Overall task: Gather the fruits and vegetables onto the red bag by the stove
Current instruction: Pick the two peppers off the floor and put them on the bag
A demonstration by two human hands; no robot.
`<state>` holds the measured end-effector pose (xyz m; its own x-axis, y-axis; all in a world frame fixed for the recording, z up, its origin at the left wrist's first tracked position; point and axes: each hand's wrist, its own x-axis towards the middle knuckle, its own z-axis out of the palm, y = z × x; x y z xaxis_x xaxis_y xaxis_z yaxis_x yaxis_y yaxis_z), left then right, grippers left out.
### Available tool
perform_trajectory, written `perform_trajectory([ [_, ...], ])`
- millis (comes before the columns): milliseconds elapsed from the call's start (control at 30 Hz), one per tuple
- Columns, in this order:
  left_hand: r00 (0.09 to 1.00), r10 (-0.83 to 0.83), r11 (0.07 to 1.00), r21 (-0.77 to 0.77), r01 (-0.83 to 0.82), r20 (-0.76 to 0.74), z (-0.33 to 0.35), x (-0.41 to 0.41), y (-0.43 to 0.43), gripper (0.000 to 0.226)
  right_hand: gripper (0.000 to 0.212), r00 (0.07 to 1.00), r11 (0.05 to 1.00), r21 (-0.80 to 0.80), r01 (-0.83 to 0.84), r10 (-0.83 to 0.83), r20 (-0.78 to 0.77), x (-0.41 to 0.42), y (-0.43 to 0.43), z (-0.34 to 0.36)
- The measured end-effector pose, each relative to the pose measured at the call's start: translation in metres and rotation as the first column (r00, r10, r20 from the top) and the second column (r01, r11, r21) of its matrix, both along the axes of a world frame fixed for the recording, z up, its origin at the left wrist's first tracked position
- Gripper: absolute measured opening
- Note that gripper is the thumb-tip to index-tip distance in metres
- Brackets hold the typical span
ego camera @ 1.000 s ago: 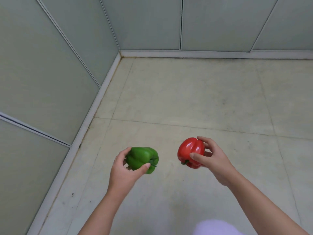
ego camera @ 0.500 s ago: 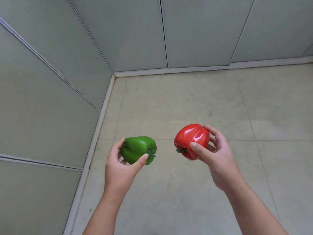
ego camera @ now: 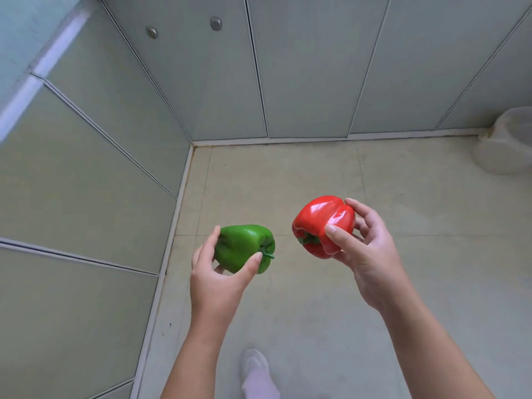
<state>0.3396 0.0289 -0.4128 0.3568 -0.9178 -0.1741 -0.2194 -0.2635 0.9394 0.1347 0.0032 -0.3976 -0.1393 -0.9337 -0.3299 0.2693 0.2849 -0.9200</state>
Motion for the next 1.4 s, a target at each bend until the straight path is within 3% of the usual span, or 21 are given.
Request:
perform_trajectory([
  [467, 1.0, -0.023, 0.987, -0.161, 0.026, 0.021, 0.218, -0.058, 0.05, 0.079, 0.066, 1.0, 0.989, -0.148, 0.014, -0.015, -0.005, -0.048, 0.067, 0.23],
  [733, 0.985, -0.113, 0.972, -0.19, 0.136, 0.127, 0.292, -0.068, 0.093, 0.084, 0.058, 0.996, 0.958, -0.277, -0.075, 0.057, -0.074, -0.062, 0.101, 0.322],
  [1000, 0.969, -0.189, 0.948, -0.227, 0.223, 0.162, 0.334, -0.062, 0.134, 0.091, 0.062, 0.987, 0.932, -0.329, -0.15, 0.122, -0.105, -0.067, 0.131, 0.369],
  [1400, 0.982, 0.122, 0.95, -0.303, -0.074, 0.141, 0.349, -0.044, 0.168, 0.094, 0.059, 0.941, 0.885, -0.321, -0.336, 0.329, -0.076, -0.034, 0.13, 0.377],
])
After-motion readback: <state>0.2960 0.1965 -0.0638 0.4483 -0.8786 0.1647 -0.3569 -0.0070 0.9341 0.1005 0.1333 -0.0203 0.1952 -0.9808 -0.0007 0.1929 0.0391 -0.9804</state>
